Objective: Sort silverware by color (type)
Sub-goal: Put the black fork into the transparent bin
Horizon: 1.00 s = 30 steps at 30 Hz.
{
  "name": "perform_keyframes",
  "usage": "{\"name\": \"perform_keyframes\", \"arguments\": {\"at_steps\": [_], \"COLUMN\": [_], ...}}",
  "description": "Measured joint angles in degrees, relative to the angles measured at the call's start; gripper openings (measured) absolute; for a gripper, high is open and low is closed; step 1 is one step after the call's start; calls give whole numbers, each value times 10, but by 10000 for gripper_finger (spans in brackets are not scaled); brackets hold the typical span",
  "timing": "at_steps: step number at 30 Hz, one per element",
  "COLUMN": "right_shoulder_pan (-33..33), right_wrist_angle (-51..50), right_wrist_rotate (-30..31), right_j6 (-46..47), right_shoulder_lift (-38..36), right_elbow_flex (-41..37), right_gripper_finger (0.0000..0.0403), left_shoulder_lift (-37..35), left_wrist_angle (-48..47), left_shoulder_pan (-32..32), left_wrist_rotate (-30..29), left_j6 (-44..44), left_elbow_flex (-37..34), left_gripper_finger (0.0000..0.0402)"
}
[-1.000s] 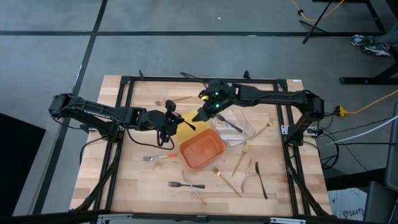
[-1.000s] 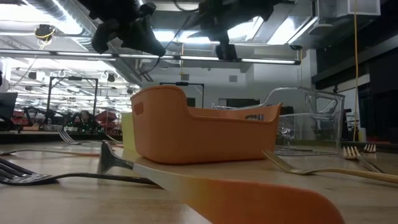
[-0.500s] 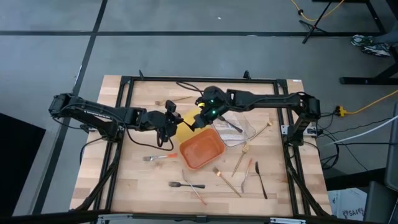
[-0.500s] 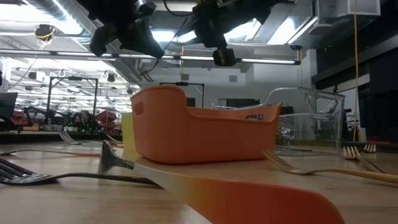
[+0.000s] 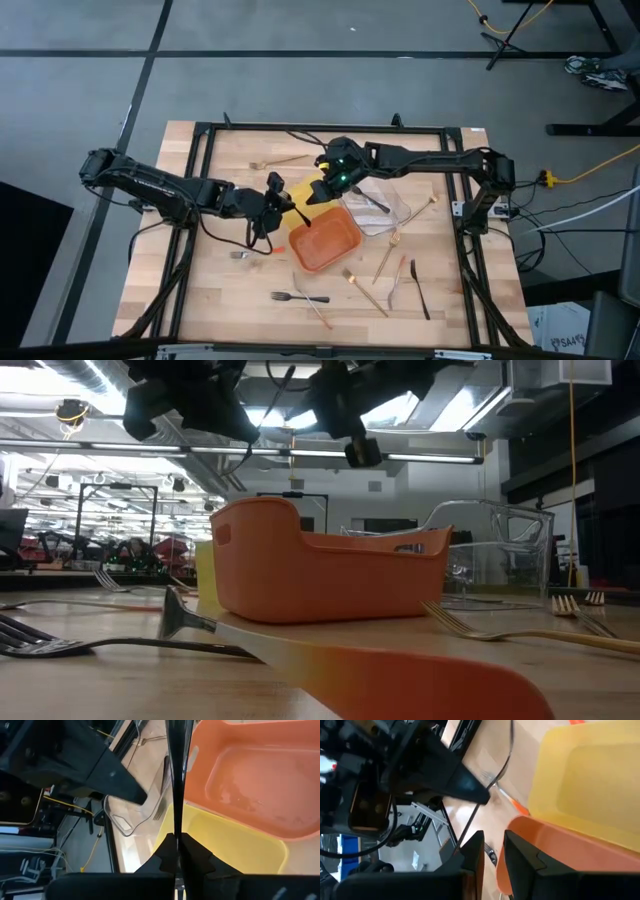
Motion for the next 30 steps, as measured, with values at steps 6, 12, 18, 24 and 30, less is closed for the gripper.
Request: {"name": "perform_keyframes", "arguments": {"at_steps": [6, 12, 18, 24, 30], "right_shoulder_pan": [24, 32, 32, 32, 32], "right_wrist_angle": [9, 33, 24, 15, -31], "right_wrist_rotate": [10, 29, 32, 53, 87], "right_j6": [28, 32, 26, 7, -7], "right_shoulder_lift": [0, -1, -1, -1, -1], "right_elbow_flex": [0, 1, 1, 1, 1], "right_gripper_finger": [67, 67, 67, 67, 67], "left_shoulder_lift": [11, 49, 62, 62, 62], "left_wrist_angle": [0, 0, 3, 13, 13], "left_shoulder_pan": [0, 0, 0, -1, -1], "left_wrist_rotate": [2, 14, 11, 3, -5], "left_j6": [33, 54, 55, 55, 55], "left_elbow_flex": [0, 0, 0, 0, 0], "left_gripper_finger": [3, 3, 3, 3, 3]}}
